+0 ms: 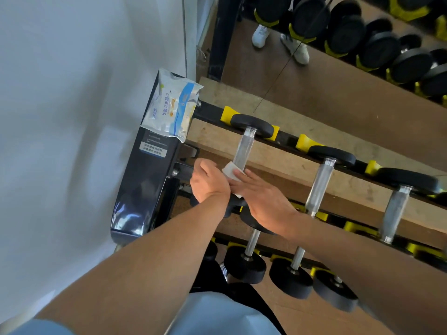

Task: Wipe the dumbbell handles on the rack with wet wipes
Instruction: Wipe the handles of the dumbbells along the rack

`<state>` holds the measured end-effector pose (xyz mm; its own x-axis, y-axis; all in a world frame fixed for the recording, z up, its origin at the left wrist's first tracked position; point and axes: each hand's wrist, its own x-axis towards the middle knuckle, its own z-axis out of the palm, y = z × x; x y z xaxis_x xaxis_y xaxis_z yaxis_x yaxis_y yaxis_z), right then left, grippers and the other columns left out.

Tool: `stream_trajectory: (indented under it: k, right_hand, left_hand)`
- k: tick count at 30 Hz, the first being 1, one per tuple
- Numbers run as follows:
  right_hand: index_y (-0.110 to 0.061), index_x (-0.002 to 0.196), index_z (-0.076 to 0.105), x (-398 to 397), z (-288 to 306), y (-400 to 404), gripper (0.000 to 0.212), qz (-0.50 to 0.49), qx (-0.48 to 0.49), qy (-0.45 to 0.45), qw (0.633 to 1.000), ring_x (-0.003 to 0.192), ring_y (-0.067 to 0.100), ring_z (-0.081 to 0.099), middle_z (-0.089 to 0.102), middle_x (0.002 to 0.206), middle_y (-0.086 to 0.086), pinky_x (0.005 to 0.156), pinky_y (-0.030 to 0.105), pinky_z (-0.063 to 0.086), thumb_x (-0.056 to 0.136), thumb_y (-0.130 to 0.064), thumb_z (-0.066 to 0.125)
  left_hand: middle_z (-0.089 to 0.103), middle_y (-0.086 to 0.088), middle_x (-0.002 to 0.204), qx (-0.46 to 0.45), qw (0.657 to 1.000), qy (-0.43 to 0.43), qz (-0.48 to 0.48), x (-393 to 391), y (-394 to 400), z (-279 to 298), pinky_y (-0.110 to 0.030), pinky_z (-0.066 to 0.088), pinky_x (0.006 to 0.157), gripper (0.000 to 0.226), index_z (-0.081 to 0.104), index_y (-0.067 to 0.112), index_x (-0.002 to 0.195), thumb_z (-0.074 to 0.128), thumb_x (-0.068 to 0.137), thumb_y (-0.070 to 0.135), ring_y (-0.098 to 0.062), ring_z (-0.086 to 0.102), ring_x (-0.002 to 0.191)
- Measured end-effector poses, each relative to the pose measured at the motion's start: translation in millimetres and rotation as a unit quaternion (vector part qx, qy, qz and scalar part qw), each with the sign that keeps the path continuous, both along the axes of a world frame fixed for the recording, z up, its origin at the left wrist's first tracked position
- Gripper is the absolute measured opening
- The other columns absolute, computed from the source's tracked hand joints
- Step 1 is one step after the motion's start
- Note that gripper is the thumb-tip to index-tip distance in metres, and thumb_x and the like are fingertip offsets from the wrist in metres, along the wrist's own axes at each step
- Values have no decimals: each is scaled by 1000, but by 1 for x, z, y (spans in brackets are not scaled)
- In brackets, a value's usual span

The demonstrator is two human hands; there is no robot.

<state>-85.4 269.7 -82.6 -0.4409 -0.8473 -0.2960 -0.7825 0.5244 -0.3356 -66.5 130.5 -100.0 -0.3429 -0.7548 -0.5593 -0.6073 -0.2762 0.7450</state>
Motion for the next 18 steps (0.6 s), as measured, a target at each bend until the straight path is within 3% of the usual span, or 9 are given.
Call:
stream_trajectory:
  k: [2,4,5,8,11,14,16,18]
  right_hand:
    - [-33,150,39,-10,7,1,74,-24,2,-14,1000,148,7,7,25,160,-7,125,36,13,90,8,57]
    - [-20,144,50,-35,13,-7,75,-46,-66,69,994,147,23,29,40,155,4,118,49,32,80,20,51]
    - [-12,140,54,-50,15,-12,71,-56,-87,102,989,144,29,36,48,150,10,117,50,33,79,21,42]
    - [-9,143,51,-71,25,-30,69,9,14,169,985,150,27,22,44,153,9,125,42,11,84,-2,15]
    - [-19,149,42,-48,13,-32,59,38,79,108,990,153,20,10,30,161,2,124,37,-3,95,-7,24]
    - [-32,152,34,-12,9,-31,57,-45,61,-26,997,152,13,10,21,163,-7,125,40,15,101,-9,46]
    - [-34,148,43,8,18,-25,49,-145,30,-104,984,149,12,24,24,162,-11,120,36,27,103,-12,45]
    - [-34,142,50,19,30,-18,42,-220,10,-155,963,134,13,49,40,155,-11,106,27,42,105,-15,41]
  left_hand:
    - [59,-1,77,1,1000,5,-2,1,0,0,-27,30,55,40,65,13,88,28,94,27,-14,52,69]
    - [57,-1,77,0,1000,1,-9,1,0,-1,-25,29,53,38,65,11,90,29,99,22,-10,49,67]
    - [56,0,76,1,1000,-2,-7,1,0,-2,-24,29,53,38,65,11,91,29,99,21,-9,48,67]
    - [56,1,77,6,1000,-3,0,1,-1,-4,-27,30,55,38,66,14,91,29,98,23,-12,50,68]
    - [57,0,78,7,1000,1,7,1,0,-5,-32,30,58,38,66,15,89,30,98,23,-12,49,68]
    - [58,0,80,16,1000,8,16,1,-2,-5,-32,28,62,38,66,14,88,31,98,22,-10,48,68]
    - [58,2,80,21,1000,3,16,1,-1,-5,-32,28,60,38,66,15,88,30,98,22,-7,47,69]
    - [57,2,78,19,1000,5,14,1,-1,-5,-32,29,62,37,65,15,88,30,98,22,-8,48,69]
